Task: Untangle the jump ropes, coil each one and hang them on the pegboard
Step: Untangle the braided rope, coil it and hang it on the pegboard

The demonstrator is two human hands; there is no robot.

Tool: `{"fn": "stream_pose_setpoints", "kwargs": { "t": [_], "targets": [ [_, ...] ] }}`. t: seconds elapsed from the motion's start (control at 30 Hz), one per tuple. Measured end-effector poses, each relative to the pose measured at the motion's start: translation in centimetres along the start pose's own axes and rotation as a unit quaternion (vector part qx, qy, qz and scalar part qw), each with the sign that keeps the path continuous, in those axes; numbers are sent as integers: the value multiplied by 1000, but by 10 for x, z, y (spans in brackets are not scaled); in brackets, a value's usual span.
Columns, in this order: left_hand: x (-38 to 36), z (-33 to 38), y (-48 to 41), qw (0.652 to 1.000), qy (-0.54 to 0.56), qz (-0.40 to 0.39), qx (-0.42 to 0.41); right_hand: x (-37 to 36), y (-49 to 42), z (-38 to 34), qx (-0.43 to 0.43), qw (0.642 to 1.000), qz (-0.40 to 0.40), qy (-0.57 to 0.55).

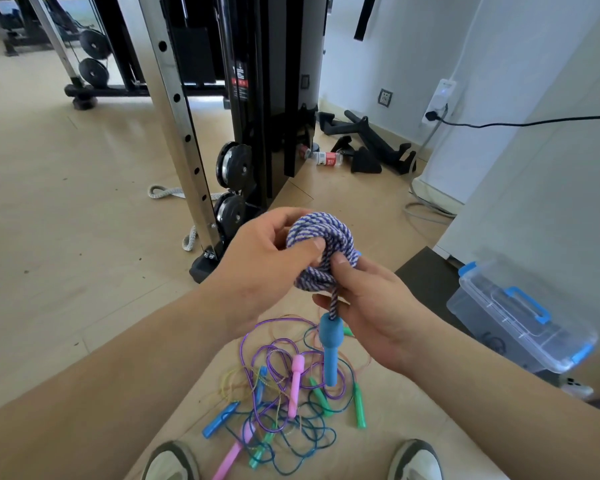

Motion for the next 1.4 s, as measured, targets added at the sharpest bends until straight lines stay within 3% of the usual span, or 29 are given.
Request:
{"fn": "stream_pose_setpoints", "kwargs": {
  "t": [0.13, 0.33, 0.43, 0.57, 0.7, 0.77, 1.0, 1.17, 1.27, 1.4],
  "targets": [
    [-3, 22, 0, 979, -172, -39, -104, -6, 2, 7, -15, 999, -13, 24],
    [5, 33, -7, 955, -268, -26, -122, -6, 7, 12, -74, 992, -88, 43],
    [7, 31, -6, 956, -269, -48, -109, -6, 8, 21, -110, 988, -98, 53],
    [4, 27, -2, 955, -267, -80, -98, -8, 7, 29, -94, 985, -65, 126],
    [3, 30, 2, 963, -233, -108, -85, -19, 9, 33, -174, 978, -83, -82],
    [1, 30, 5, 964, -218, -130, -76, -23, 9, 33, -196, 969, -82, -124],
    [-2, 23, 8, 975, -155, -157, -36, -8, -13, 23, -158, 974, 5, -161],
    [6, 19, 5, 972, -183, -145, -28, 11, -16, 6, -115, 982, -25, -145],
    [11, 16, 3, 973, -189, -131, -17, 11, -13, -3, -94, 981, -91, -141],
    [9, 13, 4, 972, -192, -136, -7, 21, -13, -1, -84, 986, -21, -144]
  ]
}}
Point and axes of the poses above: each hand's wrist, its own y-axis away from the middle knuckle, its own x-axis out of the back of the hand, z = x × y, the point moved 7 cm from there along -y, towards the middle knuckle, and after that the axes turned 14 degrees about y, right-handed, at the moved point
